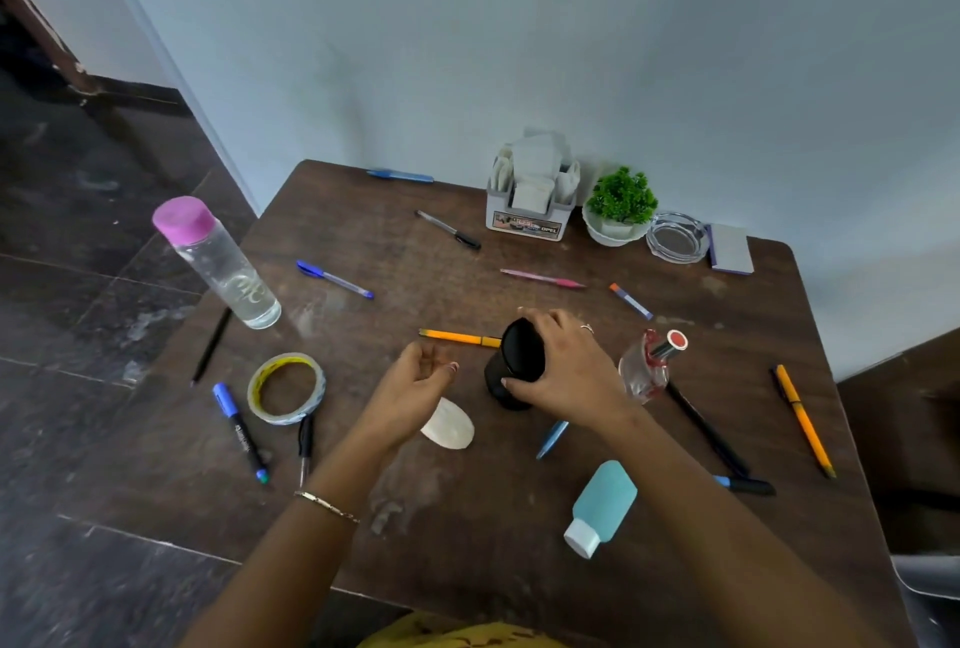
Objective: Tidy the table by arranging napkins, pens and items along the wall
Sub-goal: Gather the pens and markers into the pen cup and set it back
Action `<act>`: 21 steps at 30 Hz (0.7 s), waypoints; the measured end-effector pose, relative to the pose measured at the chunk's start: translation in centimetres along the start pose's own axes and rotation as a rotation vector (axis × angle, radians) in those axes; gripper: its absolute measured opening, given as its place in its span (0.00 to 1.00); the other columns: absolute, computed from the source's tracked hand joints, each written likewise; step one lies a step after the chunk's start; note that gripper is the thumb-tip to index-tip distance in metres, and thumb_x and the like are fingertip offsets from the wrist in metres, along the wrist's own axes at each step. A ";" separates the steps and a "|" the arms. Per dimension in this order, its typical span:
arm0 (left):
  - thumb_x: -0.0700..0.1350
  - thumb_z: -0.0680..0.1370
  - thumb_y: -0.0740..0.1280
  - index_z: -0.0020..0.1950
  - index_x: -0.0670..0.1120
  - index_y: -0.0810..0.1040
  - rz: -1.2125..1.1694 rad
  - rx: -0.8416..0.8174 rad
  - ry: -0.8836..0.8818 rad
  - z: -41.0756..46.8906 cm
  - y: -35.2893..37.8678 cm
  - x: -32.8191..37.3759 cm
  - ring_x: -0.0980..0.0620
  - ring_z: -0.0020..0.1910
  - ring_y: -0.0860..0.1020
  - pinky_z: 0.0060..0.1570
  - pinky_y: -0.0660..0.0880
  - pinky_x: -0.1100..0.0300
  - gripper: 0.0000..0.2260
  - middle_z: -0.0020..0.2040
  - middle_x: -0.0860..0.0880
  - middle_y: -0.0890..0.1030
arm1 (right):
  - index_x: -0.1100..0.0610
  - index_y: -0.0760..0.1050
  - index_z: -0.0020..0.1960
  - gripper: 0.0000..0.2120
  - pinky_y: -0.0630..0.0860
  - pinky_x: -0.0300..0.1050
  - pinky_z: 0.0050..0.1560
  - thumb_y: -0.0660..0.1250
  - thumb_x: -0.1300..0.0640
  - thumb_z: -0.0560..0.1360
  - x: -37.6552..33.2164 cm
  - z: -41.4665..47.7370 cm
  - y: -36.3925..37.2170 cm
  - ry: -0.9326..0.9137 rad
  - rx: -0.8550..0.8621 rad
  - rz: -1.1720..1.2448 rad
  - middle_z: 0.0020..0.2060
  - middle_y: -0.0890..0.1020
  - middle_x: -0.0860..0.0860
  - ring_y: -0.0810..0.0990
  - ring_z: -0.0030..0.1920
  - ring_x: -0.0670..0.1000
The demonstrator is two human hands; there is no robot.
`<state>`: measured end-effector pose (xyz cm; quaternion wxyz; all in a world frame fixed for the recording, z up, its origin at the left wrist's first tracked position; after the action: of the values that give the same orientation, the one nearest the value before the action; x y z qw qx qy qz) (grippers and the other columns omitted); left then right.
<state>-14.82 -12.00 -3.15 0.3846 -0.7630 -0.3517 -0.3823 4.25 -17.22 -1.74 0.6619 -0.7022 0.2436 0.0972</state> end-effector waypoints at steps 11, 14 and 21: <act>0.62 0.71 0.67 0.63 0.44 0.77 -0.753 -0.466 -0.264 -1.1 3.6 2.4 0.48 0.61 0.78 0.67 0.69 0.47 0.28 0.60 0.44 0.80 | 0.45 0.64 0.60 0.28 0.73 0.44 0.60 0.73 0.42 0.65 -2.9 -3.5 -1.9 0.073 0.485 0.660 0.56 0.69 0.46 0.72 0.60 0.43; 0.52 0.70 0.71 0.64 0.42 0.76 -0.866 -0.393 -0.183 -0.1 3.1 3.6 0.47 0.56 0.80 0.55 0.78 0.52 0.25 0.58 0.43 0.81 | 0.40 0.62 0.57 0.29 0.77 0.52 0.59 0.75 0.42 0.64 -2.6 -3.8 -0.2 0.127 0.402 0.763 0.58 0.71 0.46 0.75 0.61 0.48; 0.34 0.63 0.78 0.63 0.45 0.69 -0.508 -0.170 0.038 3.9 3.8 5.2 0.49 0.59 0.78 0.54 0.79 0.52 0.32 0.61 0.46 0.79 | 0.49 0.60 0.70 0.37 0.67 0.37 0.60 0.76 0.53 0.67 0.4 -4.2 1.4 0.292 0.236 0.655 0.62 0.68 0.42 0.68 0.64 0.42</act>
<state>-8.05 -9.09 -1.53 0.2174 -0.6726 -0.4912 -0.5090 3.11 -21.39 -2.72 0.6303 -0.5125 0.5566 0.1738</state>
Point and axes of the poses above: each hand's wrist, its own z-axis towards the middle knuckle, its own y-axis out of the palm, x = y × z, the point moved 3 cm from there along z, towards the middle knuckle
